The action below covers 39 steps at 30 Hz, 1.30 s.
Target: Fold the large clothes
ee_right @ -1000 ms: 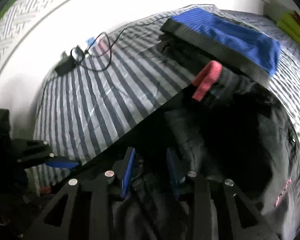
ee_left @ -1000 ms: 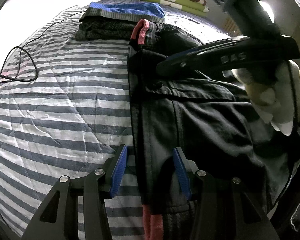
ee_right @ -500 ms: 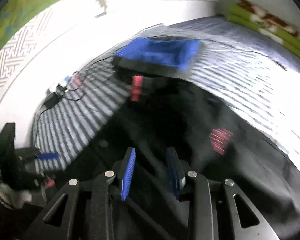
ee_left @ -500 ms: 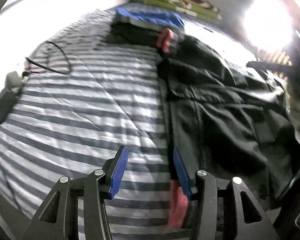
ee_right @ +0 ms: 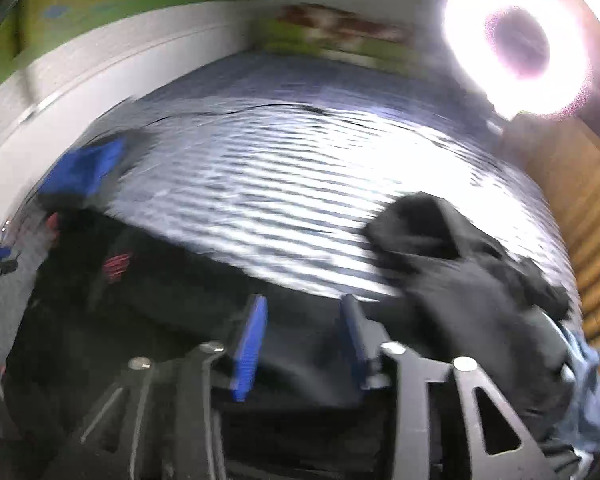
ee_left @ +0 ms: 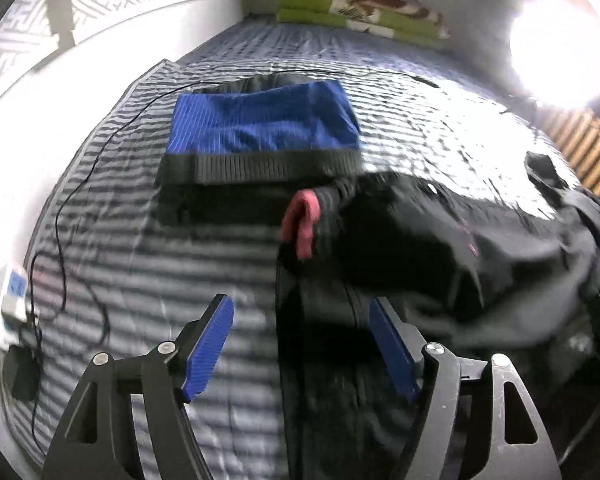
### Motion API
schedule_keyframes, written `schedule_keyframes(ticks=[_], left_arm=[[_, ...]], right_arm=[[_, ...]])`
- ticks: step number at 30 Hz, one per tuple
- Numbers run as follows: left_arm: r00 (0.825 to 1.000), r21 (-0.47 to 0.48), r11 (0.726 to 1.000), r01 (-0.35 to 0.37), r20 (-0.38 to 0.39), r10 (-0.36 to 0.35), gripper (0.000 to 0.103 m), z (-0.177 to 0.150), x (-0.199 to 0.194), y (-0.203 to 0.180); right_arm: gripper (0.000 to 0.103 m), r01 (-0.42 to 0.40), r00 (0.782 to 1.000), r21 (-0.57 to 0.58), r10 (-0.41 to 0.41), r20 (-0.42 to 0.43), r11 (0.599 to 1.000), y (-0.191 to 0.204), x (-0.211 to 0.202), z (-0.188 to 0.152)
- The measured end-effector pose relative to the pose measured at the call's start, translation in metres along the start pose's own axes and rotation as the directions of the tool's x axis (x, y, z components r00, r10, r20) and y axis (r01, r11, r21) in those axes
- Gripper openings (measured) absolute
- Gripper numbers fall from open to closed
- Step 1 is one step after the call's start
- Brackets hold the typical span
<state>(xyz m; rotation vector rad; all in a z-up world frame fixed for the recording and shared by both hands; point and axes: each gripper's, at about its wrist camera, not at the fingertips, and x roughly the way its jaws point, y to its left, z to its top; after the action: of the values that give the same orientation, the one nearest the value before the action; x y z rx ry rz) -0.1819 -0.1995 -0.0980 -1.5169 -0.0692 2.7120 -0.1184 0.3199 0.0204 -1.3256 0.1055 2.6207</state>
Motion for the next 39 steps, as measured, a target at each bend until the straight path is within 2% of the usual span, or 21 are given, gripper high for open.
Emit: schedule_keyframes(ticks=[2,5,7,9,10,14,17,19,20,22,24,25,26,29,31,32,33,35,36,39], left_arm=[[1.000,-0.031,1.000,-0.001,0.007,0.002,0.074,0.011,0.006,-0.001],[1.000,-0.044,0.999,0.010,0.017,-0.009,0.074,0.010,0.003,-0.004],[1.000,-0.030,0.999,-0.013,0.025,0.013,0.074,0.008,0.000,-0.009],[0.999,-0.017,0.999,-0.030,0.021,0.031,0.074,-0.002,-0.006,-0.012],[0.999,-0.013,0.999,-0.046,0.017,0.047,0.074,-0.007,-0.010,-0.012],[0.998,-0.010,0.998,-0.064,0.021,0.064,0.074,-0.031,-0.032,-0.010],[0.996,0.004,0.996,-0.090,0.016,0.090,0.074,-0.044,-0.043,-0.010],[0.996,0.003,0.996,-0.092,0.004,0.092,0.074,-0.050,-0.044,-0.009],[0.995,-0.002,0.995,-0.098,-0.002,0.098,0.074,-0.052,-0.043,-0.008],[0.995,-0.012,0.995,-0.104,-0.008,0.104,0.074,-0.054,-0.042,-0.008],[0.995,-0.023,0.994,-0.102,-0.009,0.102,0.074,-0.054,-0.042,-0.010],[0.995,-0.024,0.995,-0.101,-0.005,0.101,0.074,-0.055,-0.044,-0.012],[0.995,-0.024,0.994,-0.102,-0.003,0.102,0.074,-0.054,-0.044,-0.014],[0.993,-0.023,0.993,-0.116,0.004,0.116,0.074,-0.055,-0.046,-0.019],[0.993,-0.011,0.992,-0.122,-0.003,0.122,0.074,-0.057,-0.045,-0.023],[0.992,-0.006,0.992,-0.126,-0.006,0.126,0.074,-0.057,-0.044,-0.024],[0.992,-0.002,0.992,-0.127,-0.010,0.127,0.074,-0.058,-0.043,-0.026],[0.992,-0.003,0.992,-0.124,-0.017,0.124,0.074,-0.060,-0.043,-0.029],[0.993,-0.004,0.993,-0.120,-0.016,0.120,0.074,-0.061,-0.045,-0.030],[0.994,0.009,0.994,-0.113,0.004,0.113,0.074,-0.069,-0.063,-0.035]], right_arm=[[0.048,0.059,0.998,0.054,-0.059,-0.001,0.997,-0.037,-0.002,0.000],[0.058,0.153,0.988,0.087,-0.150,-0.033,0.984,-0.083,-0.005,-0.005],[0.059,0.124,0.992,0.130,-0.119,-0.043,0.984,-0.108,-0.002,-0.008],[0.059,0.034,0.999,0.171,-0.027,-0.038,0.985,-0.124,0.005,-0.006],[0.059,0.015,0.999,0.177,-0.008,-0.039,0.984,-0.127,0.009,-0.004],[0.060,0.137,0.990,0.179,-0.132,-0.040,0.974,-0.134,0.025,0.017],[0.068,0.240,0.969,0.221,-0.219,-0.115,0.945,-0.154,0.047,0.022],[0.068,0.237,0.960,0.239,-0.189,-0.207,0.942,-0.167,0.068,0.017],[0.068,0.236,0.958,0.244,-0.182,-0.223,0.941,-0.169,0.071,0.013],[0.067,0.165,0.973,0.260,-0.115,-0.198,0.951,-0.167,0.069,0.006],[0.045,0.110,0.986,0.256,-0.072,-0.152,0.960,-0.162,0.059,0.001],[0.018,0.102,0.987,0.241,-0.069,-0.142,0.965,-0.158,0.053,-0.001],[0.004,0.111,0.987,0.221,-0.081,-0.138,0.969,-0.156,0.046,-0.003],[0.002,0.111,0.994,0.188,-0.106,-0.034,0.976,-0.154,0.018,-0.003],[0.001,0.179,0.981,0.199,-0.190,0.035,0.963,-0.159,-0.004,-0.007],[0.001,0.246,0.964,0.195,-0.261,0.055,0.950,-0.162,-0.007,-0.010],[0.001,0.275,0.957,0.175,-0.287,0.045,0.945,-0.164,-0.005,-0.013],[0.004,0.257,0.966,0.169,-0.250,-0.061,0.952,-0.172,0.011,-0.017],[0.006,0.247,0.968,0.202,-0.233,-0.094,0.948,-0.178,0.011,-0.020],[0.015,0.190,0.981,0.287,-0.193,-0.020,0.939,-0.189,-0.024,-0.030]])
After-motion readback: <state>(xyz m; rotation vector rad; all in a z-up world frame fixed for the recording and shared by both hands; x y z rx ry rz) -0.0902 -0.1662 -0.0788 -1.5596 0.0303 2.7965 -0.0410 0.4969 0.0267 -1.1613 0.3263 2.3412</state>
